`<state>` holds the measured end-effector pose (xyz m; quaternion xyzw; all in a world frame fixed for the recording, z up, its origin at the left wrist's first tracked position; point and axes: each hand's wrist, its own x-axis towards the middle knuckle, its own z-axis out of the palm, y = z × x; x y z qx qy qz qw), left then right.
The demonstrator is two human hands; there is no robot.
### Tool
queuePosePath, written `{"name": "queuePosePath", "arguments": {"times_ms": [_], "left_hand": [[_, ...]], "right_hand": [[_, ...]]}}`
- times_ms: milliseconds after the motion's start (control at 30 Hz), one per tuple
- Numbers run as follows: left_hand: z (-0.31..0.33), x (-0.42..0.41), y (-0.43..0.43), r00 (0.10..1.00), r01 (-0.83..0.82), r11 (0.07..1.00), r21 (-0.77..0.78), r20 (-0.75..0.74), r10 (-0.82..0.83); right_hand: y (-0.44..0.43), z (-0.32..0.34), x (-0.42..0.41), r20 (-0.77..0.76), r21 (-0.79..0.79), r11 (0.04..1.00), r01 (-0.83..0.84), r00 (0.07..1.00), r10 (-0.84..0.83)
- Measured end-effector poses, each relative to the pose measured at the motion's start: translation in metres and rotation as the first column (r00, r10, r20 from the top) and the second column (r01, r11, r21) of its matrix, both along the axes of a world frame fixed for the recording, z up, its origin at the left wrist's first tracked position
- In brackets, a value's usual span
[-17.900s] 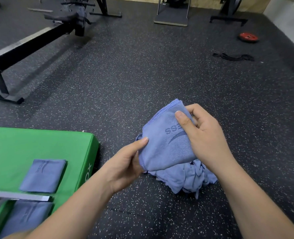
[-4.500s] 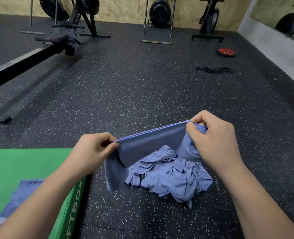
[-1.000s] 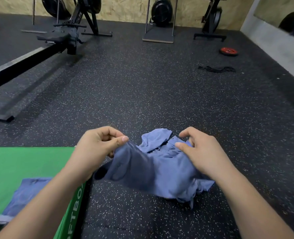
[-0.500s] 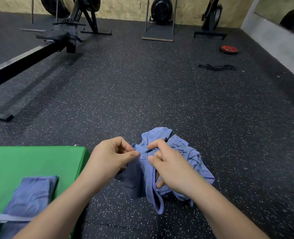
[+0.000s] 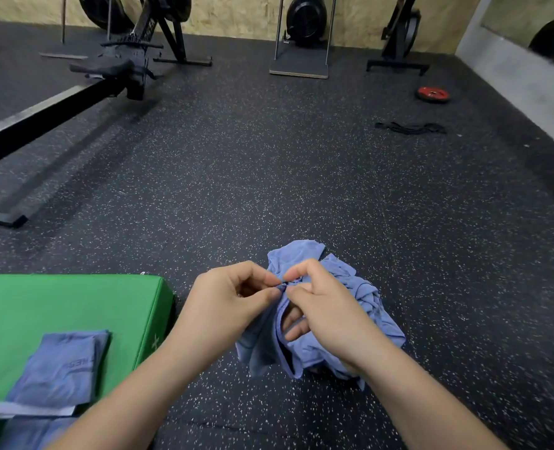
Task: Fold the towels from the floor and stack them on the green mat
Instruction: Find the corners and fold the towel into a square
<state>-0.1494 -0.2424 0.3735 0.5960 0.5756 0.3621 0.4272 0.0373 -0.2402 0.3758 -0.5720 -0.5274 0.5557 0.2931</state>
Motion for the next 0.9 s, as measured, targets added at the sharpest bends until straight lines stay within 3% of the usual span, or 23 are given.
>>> {"name": "queuePosePath", "arguments": {"times_ms": [167,433,533,700,900], "left_hand": [[0.003,0.002,-0.004,0.985,0.009,0.989,0.151,-0.173,0.017],[0.004,0.000,-0.004,0.958,0.099,0.942,0.320,-0.288,-0.002],[0.006,-0.001,-0.004,0.963,0.107,0.930,0.351,-0.269,-0.009],[0.007,-0.004,-0.003,0.979,0.034,0.954,0.297,-0.203,0.028],[0.000,-0.009,-0.003,0.908,0.147,0.913,0.382,-0.418,0.028]], "right_hand": [[-0.001,0.000,-0.003,0.016,0.022,1.000,-0.003,1.000,0.002],[-0.003,0.001,-0.005,0.015,0.060,0.997,-0.042,0.999,0.041],[-0.002,0.003,-0.004,0.039,0.090,0.996,-0.029,0.999,0.025],[0.000,0.007,0.001,0.314,0.357,0.929,-0.095,0.949,-0.023],[0.006,0.011,0.011,0.355,0.497,0.855,-0.150,0.934,-0.043]]}}
